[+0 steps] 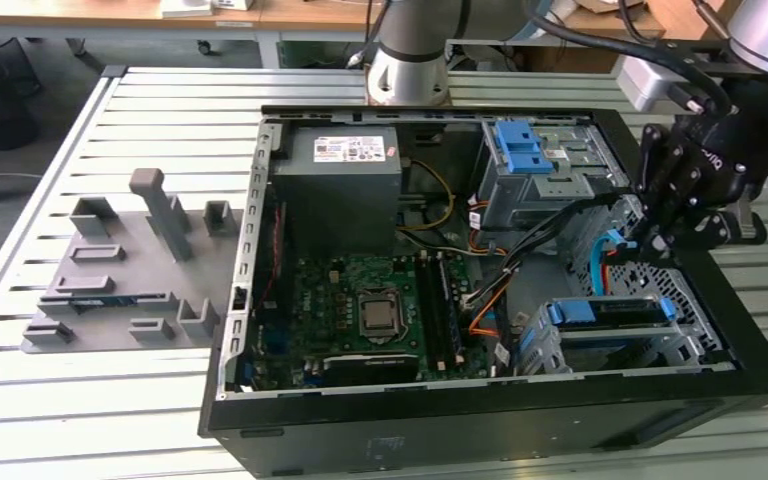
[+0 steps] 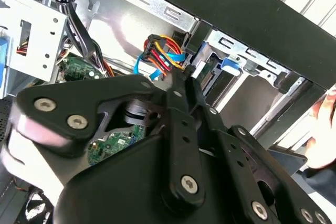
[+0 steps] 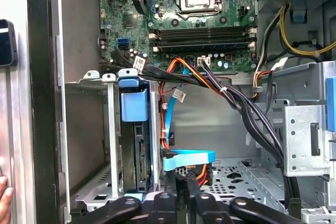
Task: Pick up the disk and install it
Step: 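Insert the first disk wire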
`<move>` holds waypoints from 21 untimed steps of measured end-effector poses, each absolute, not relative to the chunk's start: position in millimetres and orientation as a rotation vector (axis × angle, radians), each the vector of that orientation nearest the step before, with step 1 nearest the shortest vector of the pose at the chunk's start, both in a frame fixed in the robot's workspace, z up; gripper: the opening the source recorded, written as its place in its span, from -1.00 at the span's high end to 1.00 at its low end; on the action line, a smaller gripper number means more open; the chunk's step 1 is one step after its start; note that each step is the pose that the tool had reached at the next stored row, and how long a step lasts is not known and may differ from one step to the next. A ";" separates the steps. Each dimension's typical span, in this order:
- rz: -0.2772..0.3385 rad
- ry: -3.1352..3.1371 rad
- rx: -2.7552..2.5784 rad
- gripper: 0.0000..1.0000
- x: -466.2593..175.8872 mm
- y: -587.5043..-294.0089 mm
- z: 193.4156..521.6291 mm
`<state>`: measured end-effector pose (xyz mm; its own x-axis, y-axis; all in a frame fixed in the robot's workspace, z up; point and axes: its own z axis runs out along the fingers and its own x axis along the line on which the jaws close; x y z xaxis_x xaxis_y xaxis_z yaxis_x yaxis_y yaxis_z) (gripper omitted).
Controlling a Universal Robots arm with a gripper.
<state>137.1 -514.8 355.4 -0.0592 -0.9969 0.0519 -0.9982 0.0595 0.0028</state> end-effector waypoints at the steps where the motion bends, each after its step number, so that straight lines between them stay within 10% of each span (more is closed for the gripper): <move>1: 0.052 -2.258 2.127 0.54 137.1 -514.8 355.0; 21: -0.005 -2.280 2.171 0.66 133.9 -532.5 347.8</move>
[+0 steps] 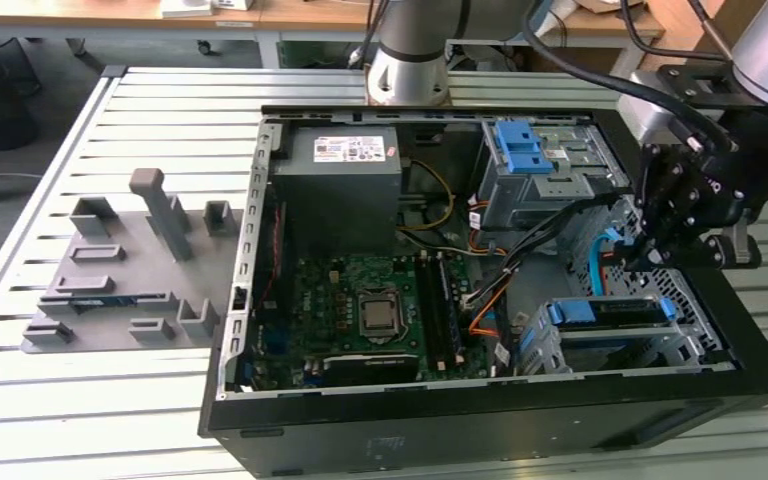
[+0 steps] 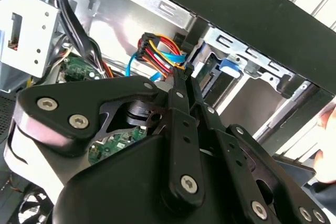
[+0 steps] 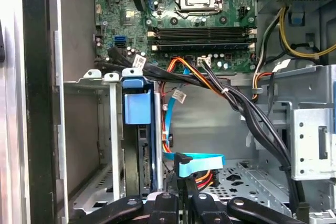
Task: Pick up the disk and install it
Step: 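Insert the first disk wire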
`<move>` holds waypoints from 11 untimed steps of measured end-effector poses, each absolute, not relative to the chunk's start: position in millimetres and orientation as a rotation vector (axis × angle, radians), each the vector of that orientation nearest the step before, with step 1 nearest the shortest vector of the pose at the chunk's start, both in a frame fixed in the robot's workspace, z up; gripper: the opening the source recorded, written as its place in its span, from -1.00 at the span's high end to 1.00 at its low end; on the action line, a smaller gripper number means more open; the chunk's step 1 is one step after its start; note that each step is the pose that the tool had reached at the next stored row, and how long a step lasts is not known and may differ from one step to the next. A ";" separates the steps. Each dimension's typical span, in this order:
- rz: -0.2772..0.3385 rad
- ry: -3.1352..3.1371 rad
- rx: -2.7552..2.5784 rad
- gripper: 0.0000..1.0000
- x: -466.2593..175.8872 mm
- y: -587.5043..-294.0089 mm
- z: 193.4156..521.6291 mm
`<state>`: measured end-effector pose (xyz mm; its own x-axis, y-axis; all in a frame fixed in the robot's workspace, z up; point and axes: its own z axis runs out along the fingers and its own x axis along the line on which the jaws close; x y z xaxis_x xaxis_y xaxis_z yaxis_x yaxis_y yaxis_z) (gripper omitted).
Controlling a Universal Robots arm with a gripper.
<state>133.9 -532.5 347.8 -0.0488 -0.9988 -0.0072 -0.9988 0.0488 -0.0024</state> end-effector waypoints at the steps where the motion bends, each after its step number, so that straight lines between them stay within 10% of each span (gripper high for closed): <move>1: 0.004 2.268 -2.163 0.66 133.6 -534.1 347.4; 11: -0.006 2.255 -2.167 0.66 128.8 -547.8 344.0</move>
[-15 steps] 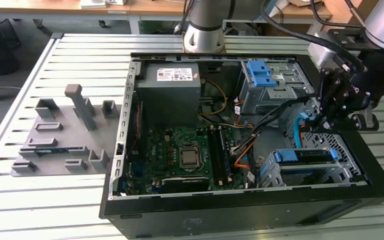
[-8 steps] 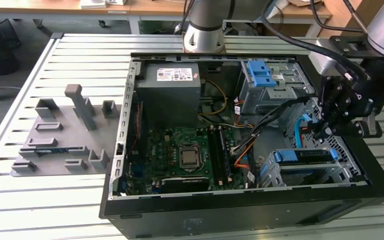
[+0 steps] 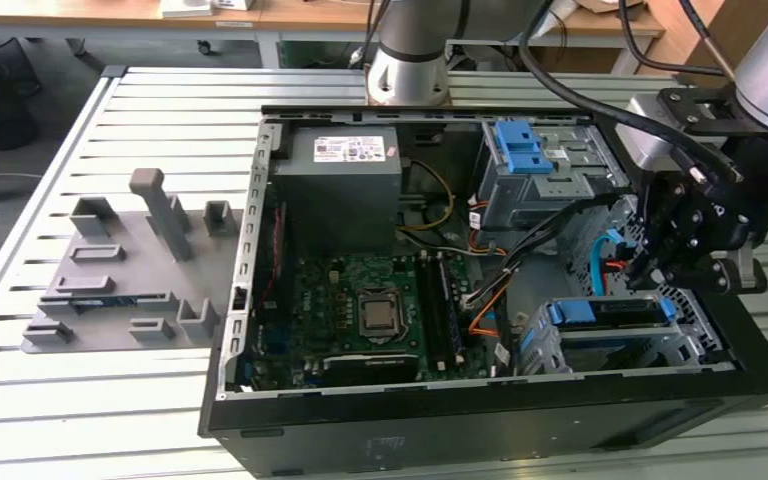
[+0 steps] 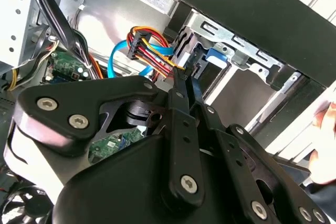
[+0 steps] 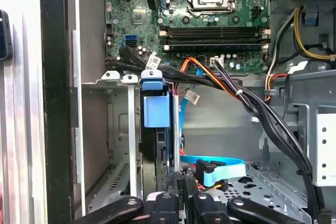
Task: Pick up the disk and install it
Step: 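Insert the first disk wire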
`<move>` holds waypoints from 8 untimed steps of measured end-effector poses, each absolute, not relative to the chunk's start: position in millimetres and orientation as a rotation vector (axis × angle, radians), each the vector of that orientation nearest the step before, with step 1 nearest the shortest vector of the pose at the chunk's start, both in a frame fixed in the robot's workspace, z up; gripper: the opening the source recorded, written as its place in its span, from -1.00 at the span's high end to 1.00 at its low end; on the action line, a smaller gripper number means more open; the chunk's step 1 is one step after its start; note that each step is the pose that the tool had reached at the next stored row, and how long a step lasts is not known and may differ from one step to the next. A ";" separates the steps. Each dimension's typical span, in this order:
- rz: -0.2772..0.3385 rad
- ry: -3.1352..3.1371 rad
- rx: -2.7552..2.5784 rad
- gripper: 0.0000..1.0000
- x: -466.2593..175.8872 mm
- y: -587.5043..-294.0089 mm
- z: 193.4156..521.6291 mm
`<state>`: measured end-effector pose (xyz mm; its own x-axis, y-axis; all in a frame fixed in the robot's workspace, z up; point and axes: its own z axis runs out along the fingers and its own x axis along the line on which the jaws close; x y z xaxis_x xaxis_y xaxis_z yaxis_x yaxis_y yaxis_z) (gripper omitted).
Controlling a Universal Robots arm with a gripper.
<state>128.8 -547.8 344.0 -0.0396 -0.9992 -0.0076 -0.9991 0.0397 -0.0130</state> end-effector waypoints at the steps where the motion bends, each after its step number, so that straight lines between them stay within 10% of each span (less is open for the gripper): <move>1: -0.006 2.254 -2.167 0.66 128.8 -548.0 343.5; 8: -0.006 2.233 -2.189 0.66 126.8 -553.4 338.5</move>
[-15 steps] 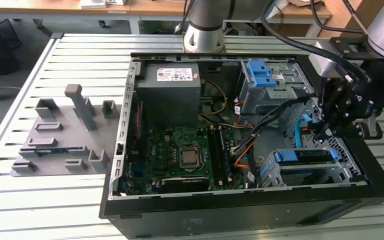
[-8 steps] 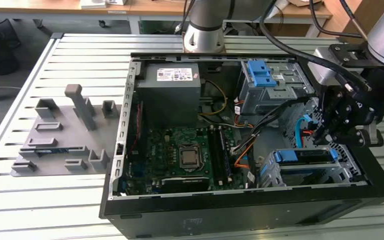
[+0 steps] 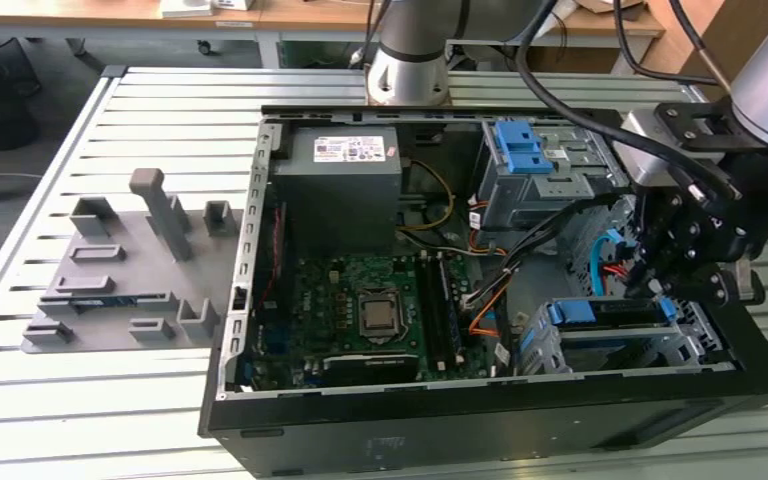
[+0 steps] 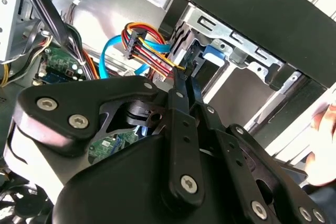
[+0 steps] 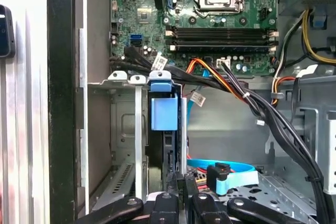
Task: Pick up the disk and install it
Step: 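Insert the first disk wire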
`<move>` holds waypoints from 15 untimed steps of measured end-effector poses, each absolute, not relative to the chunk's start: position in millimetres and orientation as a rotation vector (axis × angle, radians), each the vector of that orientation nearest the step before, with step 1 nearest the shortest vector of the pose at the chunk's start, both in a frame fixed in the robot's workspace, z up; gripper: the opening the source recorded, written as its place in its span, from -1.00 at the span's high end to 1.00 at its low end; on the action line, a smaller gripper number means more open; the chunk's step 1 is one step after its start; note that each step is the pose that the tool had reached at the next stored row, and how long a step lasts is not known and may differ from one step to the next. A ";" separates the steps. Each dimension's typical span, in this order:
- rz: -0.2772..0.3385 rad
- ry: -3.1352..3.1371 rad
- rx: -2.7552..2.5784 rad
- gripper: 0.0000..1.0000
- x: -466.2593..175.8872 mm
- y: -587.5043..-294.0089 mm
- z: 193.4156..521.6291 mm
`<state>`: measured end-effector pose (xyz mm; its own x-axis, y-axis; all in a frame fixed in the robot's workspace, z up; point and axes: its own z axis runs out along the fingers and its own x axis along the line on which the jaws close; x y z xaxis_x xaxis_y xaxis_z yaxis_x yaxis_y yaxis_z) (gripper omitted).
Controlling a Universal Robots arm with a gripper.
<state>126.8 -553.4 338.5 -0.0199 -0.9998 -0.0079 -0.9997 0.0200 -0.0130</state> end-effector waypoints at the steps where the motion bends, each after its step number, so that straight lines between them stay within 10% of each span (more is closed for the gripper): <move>1: -0.006 2.233 -2.189 0.66 126.4 -553.4 338.4; 15: -0.003 2.232 -2.187 0.66 126.2 -558.7 334.3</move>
